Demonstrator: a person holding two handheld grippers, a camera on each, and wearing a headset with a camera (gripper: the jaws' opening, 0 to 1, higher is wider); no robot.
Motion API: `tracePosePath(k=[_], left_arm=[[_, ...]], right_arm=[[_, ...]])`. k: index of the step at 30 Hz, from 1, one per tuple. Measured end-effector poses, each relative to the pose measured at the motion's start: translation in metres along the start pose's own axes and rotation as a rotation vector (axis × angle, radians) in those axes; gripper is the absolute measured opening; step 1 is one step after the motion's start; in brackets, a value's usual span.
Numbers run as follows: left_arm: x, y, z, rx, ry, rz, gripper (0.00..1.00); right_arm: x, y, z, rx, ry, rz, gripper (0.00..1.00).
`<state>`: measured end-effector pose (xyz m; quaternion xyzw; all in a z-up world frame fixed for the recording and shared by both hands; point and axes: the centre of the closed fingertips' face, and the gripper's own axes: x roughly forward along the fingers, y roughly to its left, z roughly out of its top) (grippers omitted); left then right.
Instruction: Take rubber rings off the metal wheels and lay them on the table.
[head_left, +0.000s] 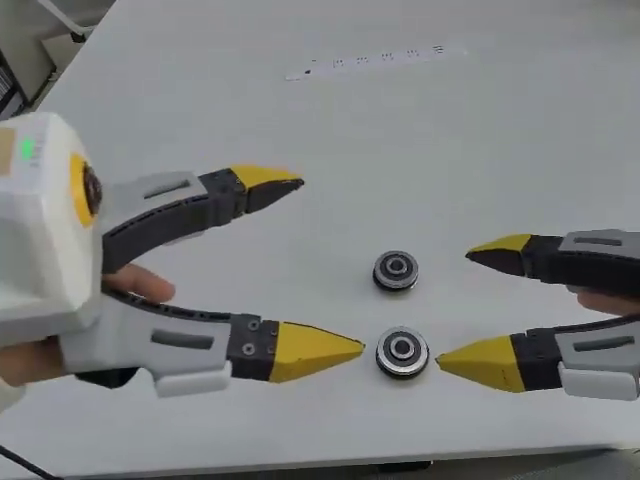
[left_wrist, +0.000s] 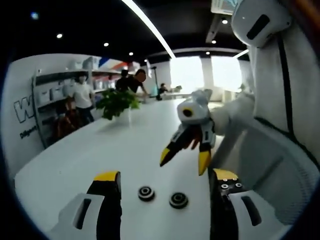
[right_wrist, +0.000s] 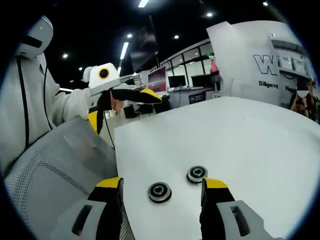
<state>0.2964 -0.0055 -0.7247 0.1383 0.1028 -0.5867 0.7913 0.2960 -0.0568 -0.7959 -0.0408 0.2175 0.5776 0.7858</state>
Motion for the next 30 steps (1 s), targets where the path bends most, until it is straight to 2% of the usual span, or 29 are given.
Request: tracePosePath(k=[7,12,14,19,20,22,25,26,28,30], left_arm=[[0.023,-0.004,-0.009,0.034,0.007,-0.027,0.6],[0.035,-0.007,-0.02,0.03,0.022,-0.052,0.51],[0.039,-0.007,-0.025,0.011,0.027,-0.055,0.48],[0.048,-0.01,-0.041,-0.013,0.054,-0.062,0.37],[0.05,-0.011,-0.049,-0.013,0.084,-0.061,0.36],[0.054,-0.012,-0.059,0.0,0.107,-0.057,0.36],[0.058,-0.015,-0.067,-0.03,0.117,-0.067,0.37],[0.059,-0.016,-0.069,-0.042,0.118,-0.066,0.36],[0.061,-0.019,-0.071,-0.043,0.119,-0.073,0.33],[0.062,-0.02,-0.077,-0.031,0.138,-0.078,0.3]], right_arm=[[0.009,0.001,-0.011,-0.011,0.026,0.025,0.52],[0.012,0.001,-0.016,-0.03,0.036,0.037,0.45],[0.014,0.001,-0.018,-0.033,0.04,0.041,0.42],[0.019,-0.001,-0.029,-0.034,0.076,0.056,0.35],[0.021,0.0,-0.031,-0.034,0.087,0.06,0.34],[0.023,0.0,-0.036,-0.04,0.103,0.069,0.33],[0.025,0.001,-0.043,-0.048,0.124,0.075,0.29],[0.026,0.001,-0.048,-0.047,0.149,0.08,0.28],[0.027,0.002,-0.051,-0.051,0.155,0.082,0.28],[0.027,0.004,-0.051,-0.041,0.15,0.09,0.27]])
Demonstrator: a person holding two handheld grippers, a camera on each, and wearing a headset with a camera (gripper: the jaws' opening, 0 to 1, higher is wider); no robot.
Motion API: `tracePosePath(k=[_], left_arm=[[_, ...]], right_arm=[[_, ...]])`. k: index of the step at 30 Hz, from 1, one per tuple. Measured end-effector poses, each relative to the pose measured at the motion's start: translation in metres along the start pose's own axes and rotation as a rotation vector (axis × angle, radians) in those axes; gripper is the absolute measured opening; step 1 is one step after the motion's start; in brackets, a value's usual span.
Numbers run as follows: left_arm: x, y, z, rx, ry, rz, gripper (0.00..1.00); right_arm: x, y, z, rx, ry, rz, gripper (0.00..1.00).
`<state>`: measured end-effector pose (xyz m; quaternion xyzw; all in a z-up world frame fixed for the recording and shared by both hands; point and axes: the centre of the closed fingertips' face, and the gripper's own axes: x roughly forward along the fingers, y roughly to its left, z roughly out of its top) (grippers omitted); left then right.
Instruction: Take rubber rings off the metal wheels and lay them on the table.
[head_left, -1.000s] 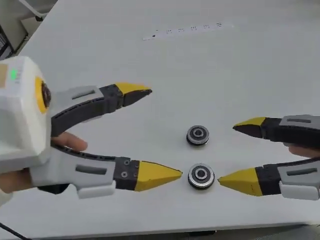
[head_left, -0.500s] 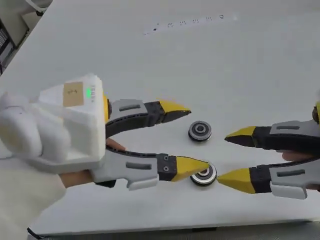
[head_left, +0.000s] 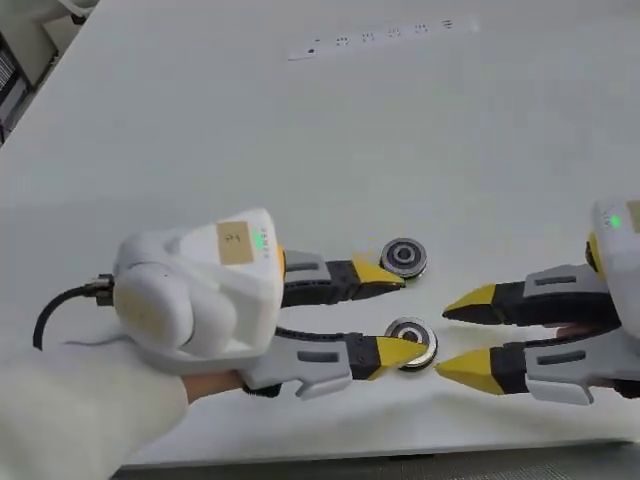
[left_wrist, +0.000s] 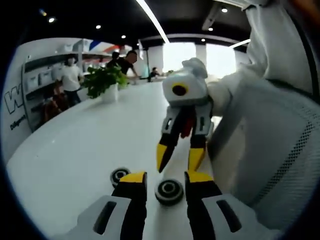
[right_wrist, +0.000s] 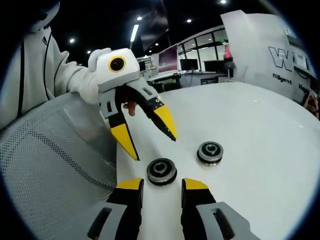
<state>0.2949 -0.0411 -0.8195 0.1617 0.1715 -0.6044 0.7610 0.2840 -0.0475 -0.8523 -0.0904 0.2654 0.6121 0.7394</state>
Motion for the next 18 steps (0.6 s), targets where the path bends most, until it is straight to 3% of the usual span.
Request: tracePosePath(k=[10,18], left_arm=[[0.01,-0.002,-0.026,-0.034,0.077,-0.009,0.21],[0.011,-0.002,-0.028,-0.028,0.08,-0.007,0.16]], right_arm=[[0.004,-0.002,-0.004,-0.002,0.018,0.007,0.24],[0.009,-0.004,-0.004,-0.016,0.026,0.016,0.22]])
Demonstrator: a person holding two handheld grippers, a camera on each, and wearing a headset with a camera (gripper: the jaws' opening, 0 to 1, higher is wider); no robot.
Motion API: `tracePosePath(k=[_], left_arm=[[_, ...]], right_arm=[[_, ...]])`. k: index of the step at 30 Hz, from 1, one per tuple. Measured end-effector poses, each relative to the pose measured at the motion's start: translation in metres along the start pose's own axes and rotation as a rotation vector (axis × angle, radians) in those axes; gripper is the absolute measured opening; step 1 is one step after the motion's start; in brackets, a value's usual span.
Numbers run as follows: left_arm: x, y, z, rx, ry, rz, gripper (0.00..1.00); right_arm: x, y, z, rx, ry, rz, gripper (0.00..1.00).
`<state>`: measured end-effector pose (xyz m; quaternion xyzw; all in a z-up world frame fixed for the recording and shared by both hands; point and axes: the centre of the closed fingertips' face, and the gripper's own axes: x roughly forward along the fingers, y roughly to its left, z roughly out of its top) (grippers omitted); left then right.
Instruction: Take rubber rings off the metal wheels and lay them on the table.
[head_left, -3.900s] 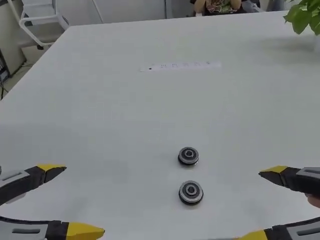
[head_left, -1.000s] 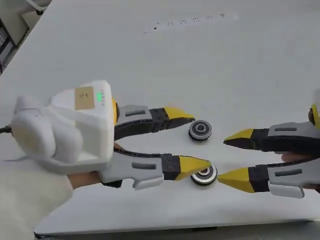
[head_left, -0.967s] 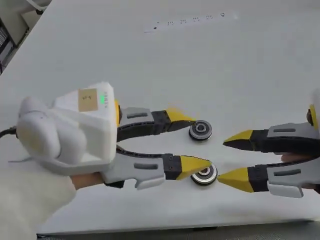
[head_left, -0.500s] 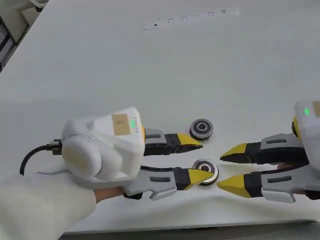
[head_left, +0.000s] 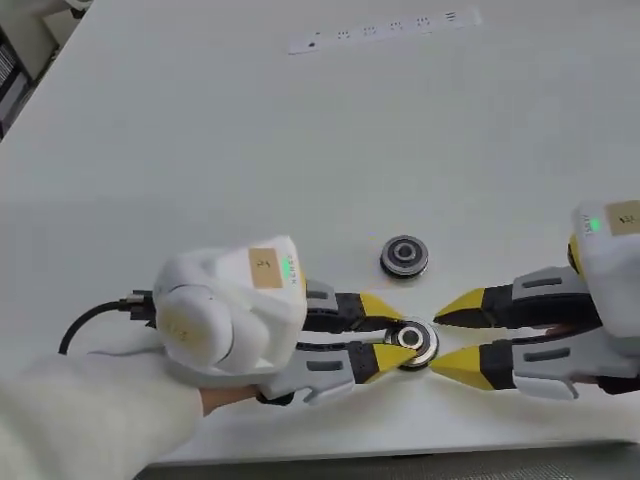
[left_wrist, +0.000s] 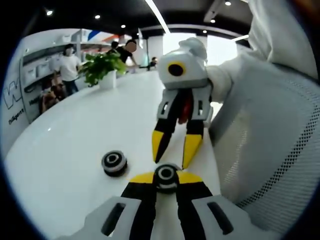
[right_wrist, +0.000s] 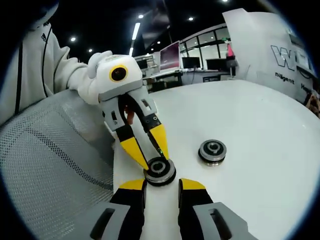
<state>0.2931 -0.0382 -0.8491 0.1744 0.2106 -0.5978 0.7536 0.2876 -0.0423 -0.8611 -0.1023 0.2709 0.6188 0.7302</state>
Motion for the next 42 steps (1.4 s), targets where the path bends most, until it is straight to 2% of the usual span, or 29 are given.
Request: tracePosePath(k=[9,17,23,27,29,34,38,42], left_arm=[[0.001,0.0,0.0,0.0,-0.002,-0.001,0.14],[0.002,0.001,0.0,-0.004,-0.005,0.0,0.14],[0.002,0.0,0.0,-0.005,-0.007,0.0,0.14],[0.002,0.0,0.0,-0.001,-0.009,0.001,0.13],[0.002,0.0,0.0,-0.001,-0.01,0.002,0.13],[0.001,0.0,0.0,0.001,-0.011,0.007,0.13],[0.001,0.001,0.0,0.005,-0.011,0.009,0.13],[0.001,0.001,0.0,0.007,-0.01,0.011,0.13]], right_arm=[[0.003,0.004,0.0,-0.02,0.013,0.03,0.18],[0.002,0.003,-0.004,-0.045,0.034,0.02,0.13],[0.001,-0.002,-0.007,-0.103,0.065,-0.023,0.01],[0.001,-0.002,-0.008,-0.126,0.082,-0.036,0.0],[0.001,-0.004,-0.009,-0.118,0.083,-0.048,0.0],[-0.001,-0.009,-0.009,-0.04,0.065,-0.079,0.0],[-0.002,-0.01,-0.009,-0.023,0.06,-0.09,0.0],[-0.002,-0.011,-0.009,-0.037,0.066,-0.103,0.0]])
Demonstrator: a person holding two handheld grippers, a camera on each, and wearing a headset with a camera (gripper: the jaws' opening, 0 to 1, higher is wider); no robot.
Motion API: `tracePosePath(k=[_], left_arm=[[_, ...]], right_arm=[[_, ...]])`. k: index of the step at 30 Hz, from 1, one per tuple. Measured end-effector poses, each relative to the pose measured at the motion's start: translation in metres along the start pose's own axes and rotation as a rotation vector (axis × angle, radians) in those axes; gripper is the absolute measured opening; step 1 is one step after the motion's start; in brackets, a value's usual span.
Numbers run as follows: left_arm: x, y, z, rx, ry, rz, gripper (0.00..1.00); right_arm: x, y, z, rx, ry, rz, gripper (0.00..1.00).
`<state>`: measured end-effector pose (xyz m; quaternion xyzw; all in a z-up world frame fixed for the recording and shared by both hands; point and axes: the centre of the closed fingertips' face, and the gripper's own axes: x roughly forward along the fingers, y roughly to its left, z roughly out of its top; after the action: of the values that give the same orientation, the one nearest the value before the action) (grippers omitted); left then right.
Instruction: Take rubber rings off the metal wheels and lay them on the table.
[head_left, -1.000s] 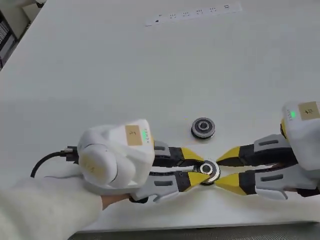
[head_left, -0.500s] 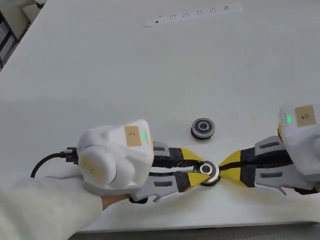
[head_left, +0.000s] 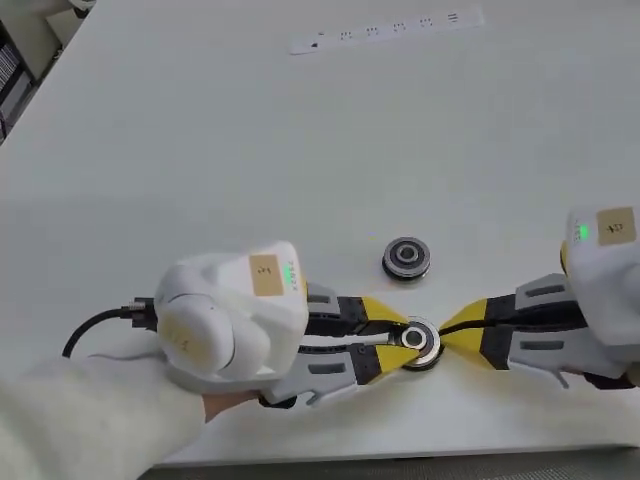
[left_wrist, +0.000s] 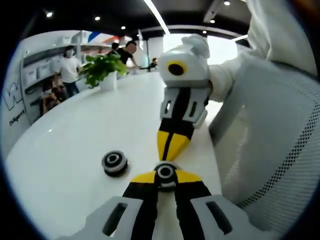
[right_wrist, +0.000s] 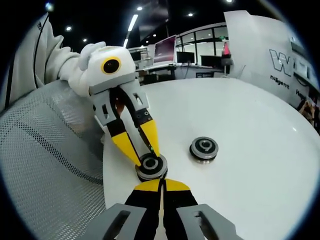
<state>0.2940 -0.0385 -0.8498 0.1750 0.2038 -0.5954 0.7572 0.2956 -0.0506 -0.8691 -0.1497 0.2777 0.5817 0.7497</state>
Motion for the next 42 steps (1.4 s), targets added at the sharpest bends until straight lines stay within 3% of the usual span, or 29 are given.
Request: tracePosePath(k=[11,15,19,24,27,28,31,32,36,38,39,42], left_arm=[[-0.001,0.001,0.0,0.0,0.002,0.006,0.13],[-0.001,0.001,0.0,-0.007,0.002,0.01,0.12],[-0.002,0.002,-0.001,0.0,0.003,0.014,0.12],[-0.002,0.002,-0.001,0.008,0.005,0.015,0.12],[-0.002,0.002,-0.001,0.013,0.005,0.015,0.12],[-0.002,0.001,-0.001,0.015,0.006,0.012,0.12],[-0.002,0.001,-0.001,0.024,0.007,0.012,0.11],[-0.002,0.001,-0.001,0.026,0.008,0.012,0.11],[-0.002,0.001,-0.001,0.04,0.014,0.014,0.11],[-0.001,0.0,-0.001,0.04,0.016,0.014,0.11],[-0.001,0.0,-0.001,0.042,0.018,0.015,0.11],[-0.001,0.0,-0.002,0.048,0.024,0.017,0.11]], right_arm=[[0.001,-0.001,0.003,-0.056,0.012,-0.036,0.0],[-0.002,-0.008,0.008,-0.103,0.001,-0.081,0.0],[-0.001,-0.008,0.008,-0.061,-0.002,-0.066,0.0],[-0.003,-0.009,0.009,0.071,-0.033,-0.044,0.0],[-0.003,-0.011,0.007,0.177,-0.051,-0.028,0.0],[-0.003,-0.007,0.003,0.257,-0.034,0.003,0.0],[-0.004,-0.009,0.008,0.316,-0.078,0.024,0.0],[-0.005,-0.013,0.008,0.354,-0.094,0.006,0.0],[-0.006,-0.01,0.009,0.509,-0.115,0.045,0.0],[-0.008,-0.011,0.015,0.599,-0.157,0.066,0.0],[-0.009,-0.01,0.017,0.627,-0.168,0.078,0.0],[-0.007,-0.008,0.017,0.613,-0.168,0.079,0.0]])
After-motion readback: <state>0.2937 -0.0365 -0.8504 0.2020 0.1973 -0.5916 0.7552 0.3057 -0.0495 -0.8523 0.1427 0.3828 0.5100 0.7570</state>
